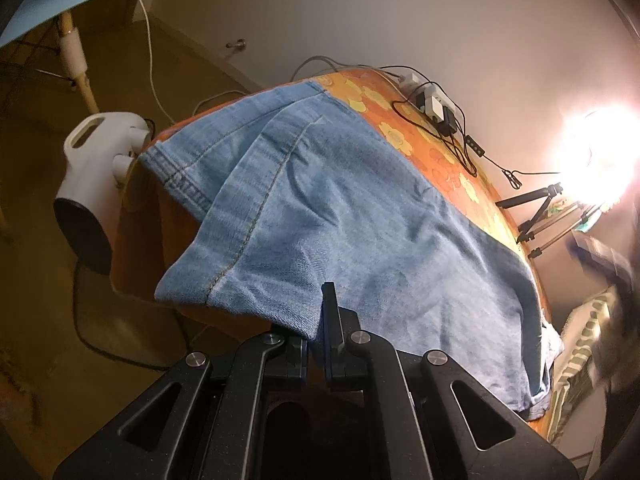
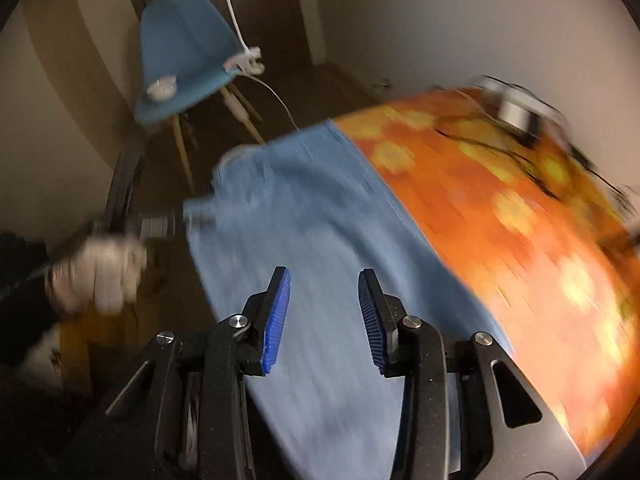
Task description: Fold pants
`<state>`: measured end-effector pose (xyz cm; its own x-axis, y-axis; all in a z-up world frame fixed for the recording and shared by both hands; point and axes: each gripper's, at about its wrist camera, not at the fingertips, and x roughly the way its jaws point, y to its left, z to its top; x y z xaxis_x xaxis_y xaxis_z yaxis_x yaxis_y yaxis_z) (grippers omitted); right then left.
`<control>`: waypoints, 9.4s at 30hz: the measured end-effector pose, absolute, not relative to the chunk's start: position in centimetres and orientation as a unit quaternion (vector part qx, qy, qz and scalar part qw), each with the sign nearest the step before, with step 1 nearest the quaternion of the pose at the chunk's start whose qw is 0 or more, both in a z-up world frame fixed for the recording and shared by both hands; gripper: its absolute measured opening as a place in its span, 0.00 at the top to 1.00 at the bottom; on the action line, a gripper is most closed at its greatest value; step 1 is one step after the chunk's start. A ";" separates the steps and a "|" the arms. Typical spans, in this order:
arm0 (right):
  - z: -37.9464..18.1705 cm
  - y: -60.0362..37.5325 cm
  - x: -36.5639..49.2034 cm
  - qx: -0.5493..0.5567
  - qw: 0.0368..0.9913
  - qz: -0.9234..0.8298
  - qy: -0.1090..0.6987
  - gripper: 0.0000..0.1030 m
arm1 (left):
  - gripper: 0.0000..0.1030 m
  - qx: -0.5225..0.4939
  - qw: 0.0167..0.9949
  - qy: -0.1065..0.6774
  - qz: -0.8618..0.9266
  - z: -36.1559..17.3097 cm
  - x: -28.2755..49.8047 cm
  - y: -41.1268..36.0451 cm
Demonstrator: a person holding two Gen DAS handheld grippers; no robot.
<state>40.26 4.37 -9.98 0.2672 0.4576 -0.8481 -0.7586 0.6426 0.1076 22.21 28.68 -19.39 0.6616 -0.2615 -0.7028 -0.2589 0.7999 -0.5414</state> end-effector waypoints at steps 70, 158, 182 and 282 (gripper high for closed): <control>-20.2 24.2 52.6 -0.185 0.813 0.393 0.388 0.97 | 0.94 -0.216 0.908 0.360 0.018 -17.4 22.7 27.6; -0.9 -43.4 9.7 0.177 0.926 -0.149 0.300 0.49 | 0.73 -0.008 0.862 0.387 -0.328 4.6 29.5 -11.3; -10.5 -51.1 13.8 0.223 0.888 -0.163 0.367 0.49 | 0.54 -0.109 0.753 0.560 -0.328 -12.7 43.7 -30.9; -10.6 -44.2 15.7 0.079 0.908 -0.143 0.385 0.62 | 0.70 0.110 0.809 0.465 -0.343 -15.1 20.3 -11.3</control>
<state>15.65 -44.24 -10.61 0.6630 -0.1989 -0.7217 0.3202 0.9468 0.0333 20.34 -11.35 -15.15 0.3335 -0.4520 -0.8273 0.6572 0.7407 -0.1398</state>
